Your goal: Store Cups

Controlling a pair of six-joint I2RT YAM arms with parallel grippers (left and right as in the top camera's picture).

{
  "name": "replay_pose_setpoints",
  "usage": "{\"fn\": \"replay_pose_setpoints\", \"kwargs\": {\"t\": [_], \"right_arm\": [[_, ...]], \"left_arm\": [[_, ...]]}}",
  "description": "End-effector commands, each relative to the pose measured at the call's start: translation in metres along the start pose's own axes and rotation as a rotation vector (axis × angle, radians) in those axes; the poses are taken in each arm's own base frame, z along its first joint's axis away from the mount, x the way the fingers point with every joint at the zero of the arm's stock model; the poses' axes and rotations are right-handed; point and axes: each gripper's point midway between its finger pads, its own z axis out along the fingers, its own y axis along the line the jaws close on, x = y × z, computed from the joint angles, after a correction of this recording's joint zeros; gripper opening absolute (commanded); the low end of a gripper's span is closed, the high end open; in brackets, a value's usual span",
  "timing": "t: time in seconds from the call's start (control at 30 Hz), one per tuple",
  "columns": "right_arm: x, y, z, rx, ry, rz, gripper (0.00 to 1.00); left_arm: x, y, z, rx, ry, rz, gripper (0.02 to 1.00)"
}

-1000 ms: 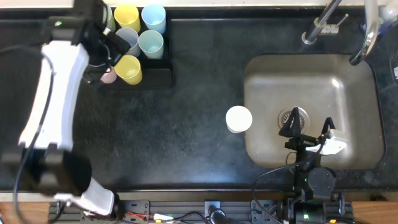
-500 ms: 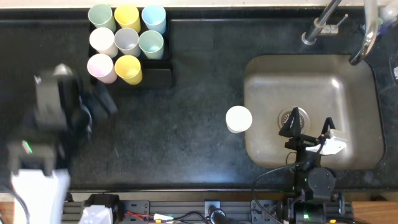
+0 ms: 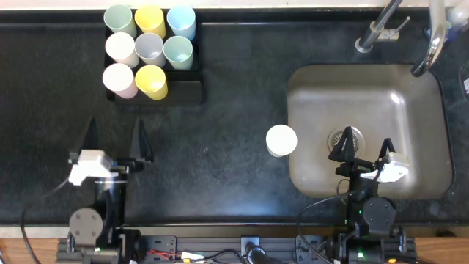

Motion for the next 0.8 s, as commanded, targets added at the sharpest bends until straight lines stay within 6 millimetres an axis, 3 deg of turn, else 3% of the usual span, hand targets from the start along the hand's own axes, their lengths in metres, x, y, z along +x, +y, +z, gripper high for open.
{"fn": "replay_pose_setpoints", "kwargs": {"t": [0.03, 0.37, 0.8], "right_arm": [[0.003, -0.001, 0.000, 0.000, 0.000, 0.003, 1.000], [0.003, -0.001, 0.000, 0.000, 0.000, 0.003, 0.998], [0.003, -0.001, 0.000, 0.000, 0.000, 0.003, 0.996]], "left_arm": [[0.016, -0.001, -0.011, 0.015, 0.048, 0.132, 1.000], [0.101, 0.004, -0.027, 0.024, 0.348, 0.123, 1.000], [0.102, 0.005, -0.028, 0.017, 0.350, 0.124, 1.000]]}}
